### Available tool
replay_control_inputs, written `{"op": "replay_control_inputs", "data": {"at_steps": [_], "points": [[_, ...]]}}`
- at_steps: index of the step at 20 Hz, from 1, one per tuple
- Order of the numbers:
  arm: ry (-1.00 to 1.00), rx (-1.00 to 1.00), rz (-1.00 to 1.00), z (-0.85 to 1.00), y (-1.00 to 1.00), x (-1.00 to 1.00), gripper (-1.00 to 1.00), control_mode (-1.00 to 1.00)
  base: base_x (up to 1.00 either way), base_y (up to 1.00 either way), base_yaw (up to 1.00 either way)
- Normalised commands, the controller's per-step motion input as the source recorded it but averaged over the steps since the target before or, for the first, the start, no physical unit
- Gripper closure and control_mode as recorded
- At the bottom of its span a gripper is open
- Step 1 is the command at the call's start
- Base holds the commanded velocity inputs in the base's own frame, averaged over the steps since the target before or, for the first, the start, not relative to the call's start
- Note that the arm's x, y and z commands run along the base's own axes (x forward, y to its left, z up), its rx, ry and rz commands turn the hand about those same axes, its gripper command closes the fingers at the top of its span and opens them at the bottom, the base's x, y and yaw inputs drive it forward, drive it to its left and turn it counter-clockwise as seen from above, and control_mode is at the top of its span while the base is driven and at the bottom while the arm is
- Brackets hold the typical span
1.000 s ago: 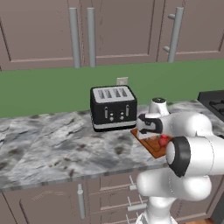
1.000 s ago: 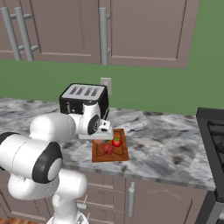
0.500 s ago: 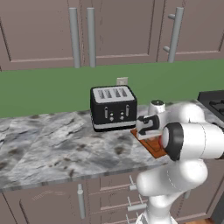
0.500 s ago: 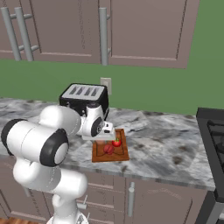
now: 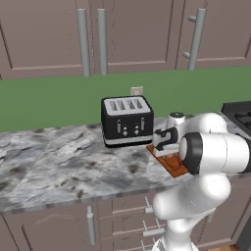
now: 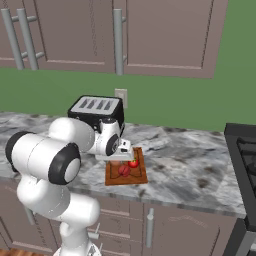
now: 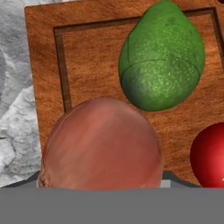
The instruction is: Place the avocado, onion, tomato, and bell pepper on the cutting board.
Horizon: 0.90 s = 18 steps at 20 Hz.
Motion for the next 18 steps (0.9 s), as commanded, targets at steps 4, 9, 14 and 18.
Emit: {"op": "replay_control_inputs", "data": {"at_steps": [4,9,14,18], "points": [[-0.01,0.00,0.00,-0.12,-0.01,0.00,-1.00,-1.00,0.00,0.00,0.00],[-0.02,0.00,0.00,0.01,-0.07,0.00,-1.00,-1.00,0.00,0.00,0.00],[-0.04,0.00,0.00,0.10,-0.05,-0.02,-1.00,-1.00,0.00,0.00,0.00],[-0.09,0.00,0.02,0.25,-0.04,-0.10,-1.00,-1.00,0.00,0.00,0.00]]}}
